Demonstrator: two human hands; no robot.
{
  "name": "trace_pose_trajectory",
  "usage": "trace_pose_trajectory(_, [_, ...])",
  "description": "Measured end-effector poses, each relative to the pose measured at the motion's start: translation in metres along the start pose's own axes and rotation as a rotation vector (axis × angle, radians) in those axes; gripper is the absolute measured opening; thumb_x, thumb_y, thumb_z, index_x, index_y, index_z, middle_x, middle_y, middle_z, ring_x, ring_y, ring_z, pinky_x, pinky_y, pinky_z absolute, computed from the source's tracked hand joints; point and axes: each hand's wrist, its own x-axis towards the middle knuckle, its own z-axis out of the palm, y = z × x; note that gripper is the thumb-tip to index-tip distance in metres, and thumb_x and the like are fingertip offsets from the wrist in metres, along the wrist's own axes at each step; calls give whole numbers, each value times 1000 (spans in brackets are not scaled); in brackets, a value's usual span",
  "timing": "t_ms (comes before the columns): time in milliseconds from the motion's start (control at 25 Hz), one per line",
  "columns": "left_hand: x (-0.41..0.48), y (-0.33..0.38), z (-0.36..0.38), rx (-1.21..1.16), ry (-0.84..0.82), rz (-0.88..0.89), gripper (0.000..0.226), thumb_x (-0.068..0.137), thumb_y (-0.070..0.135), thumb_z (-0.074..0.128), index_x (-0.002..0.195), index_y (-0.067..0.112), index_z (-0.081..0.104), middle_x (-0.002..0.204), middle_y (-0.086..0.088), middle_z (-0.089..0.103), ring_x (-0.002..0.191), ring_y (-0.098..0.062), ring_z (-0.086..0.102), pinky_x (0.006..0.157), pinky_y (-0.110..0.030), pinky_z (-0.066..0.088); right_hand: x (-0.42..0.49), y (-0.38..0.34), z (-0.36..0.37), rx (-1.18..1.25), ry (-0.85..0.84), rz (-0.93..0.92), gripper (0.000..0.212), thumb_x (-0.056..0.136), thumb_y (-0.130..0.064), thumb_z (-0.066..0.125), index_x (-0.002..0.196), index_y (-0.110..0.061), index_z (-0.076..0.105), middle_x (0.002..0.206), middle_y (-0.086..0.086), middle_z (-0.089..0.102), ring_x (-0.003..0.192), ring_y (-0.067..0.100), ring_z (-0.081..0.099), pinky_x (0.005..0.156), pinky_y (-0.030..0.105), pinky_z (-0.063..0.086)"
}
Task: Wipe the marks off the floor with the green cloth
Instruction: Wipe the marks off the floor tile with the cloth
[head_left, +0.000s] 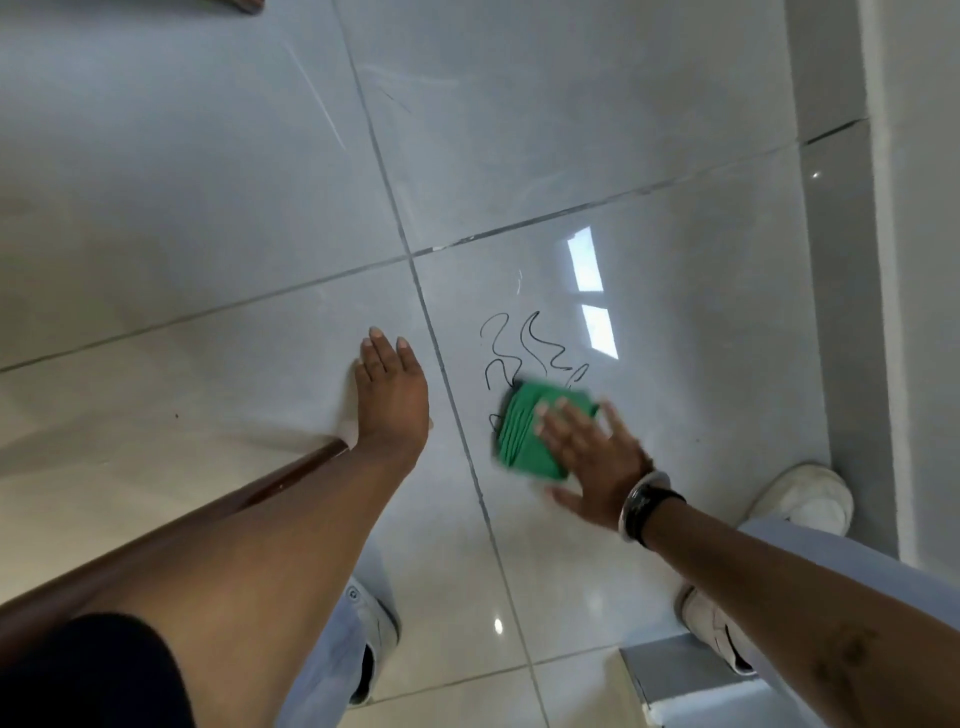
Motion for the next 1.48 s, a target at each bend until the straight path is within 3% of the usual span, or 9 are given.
trace_pose_trajectory(160, [3,1,2,20,19,-4,100,86,30,72,150,-7,6,154,-41,5,145,-50,11,119,-52,20,42,8,-24,353,122,739,94,82,-73,14,151,-9,8,162,12,5,148,33,2,113,58,-5])
trace_pose_trajectory(360, [2,1,4,63,21,6,101,85,34,72,150,-10,7,153,-42,7,145,-50,13,120,-51,19,4,-32,5,42,11,-134,87,84,-69,28,149,-11,25,159,5,14,147,28,6,113,50,-17])
trace_pose_trajectory(560, [7,2,4,74,28,17,104,82,36,75,149,-10,11,152,-44,10,143,-53,14,118,-53,19,17,-30,-1,471,60,955,91,83,-67,27,149,-5,20,160,14,13,147,34,11,114,65,3])
trace_pose_trajectory(720, [3,5,-1,97,21,21,88,90,26,67,148,-12,13,150,-45,13,142,-54,17,119,-55,20,-13,-70,12,227,-74,145,87,83,-72,22,149,-15,21,160,7,17,146,24,-13,113,54,-20])
trace_pose_trajectory(880, [5,2,1,142,54,27,90,85,33,70,147,-11,21,148,-46,20,140,-55,22,118,-60,14,55,-40,-22,477,155,851,87,86,-69,17,151,-12,5,162,7,0,148,28,-4,113,63,-11])
trace_pose_trajectory(960, [4,0,0,170,43,43,102,78,43,75,147,-11,21,148,-46,21,140,-54,23,117,-62,10,80,-40,-42,548,111,868,90,85,-71,17,151,-11,6,162,10,0,148,30,-6,114,63,-12])
trace_pose_trajectory(1160, [4,-4,4,203,53,71,115,70,56,76,147,-9,21,148,-45,22,141,-54,23,115,-66,6,6,0,0,-90,20,-344,82,81,-63,45,146,-13,34,155,7,35,144,30,25,115,59,6])
trace_pose_trajectory(1360, [7,-6,7,228,69,68,117,70,61,73,148,-8,20,149,-45,19,142,-54,18,114,-66,3,71,15,-38,317,231,679,89,84,-73,17,150,-14,11,162,3,8,149,27,4,110,55,-15])
trace_pose_trajectory(1480, [5,-4,1,227,67,62,115,71,59,73,148,-8,20,149,-44,20,142,-53,20,115,-65,4,85,-21,-41,118,102,212,89,85,-72,24,151,-14,8,162,6,6,148,30,1,110,55,-17])
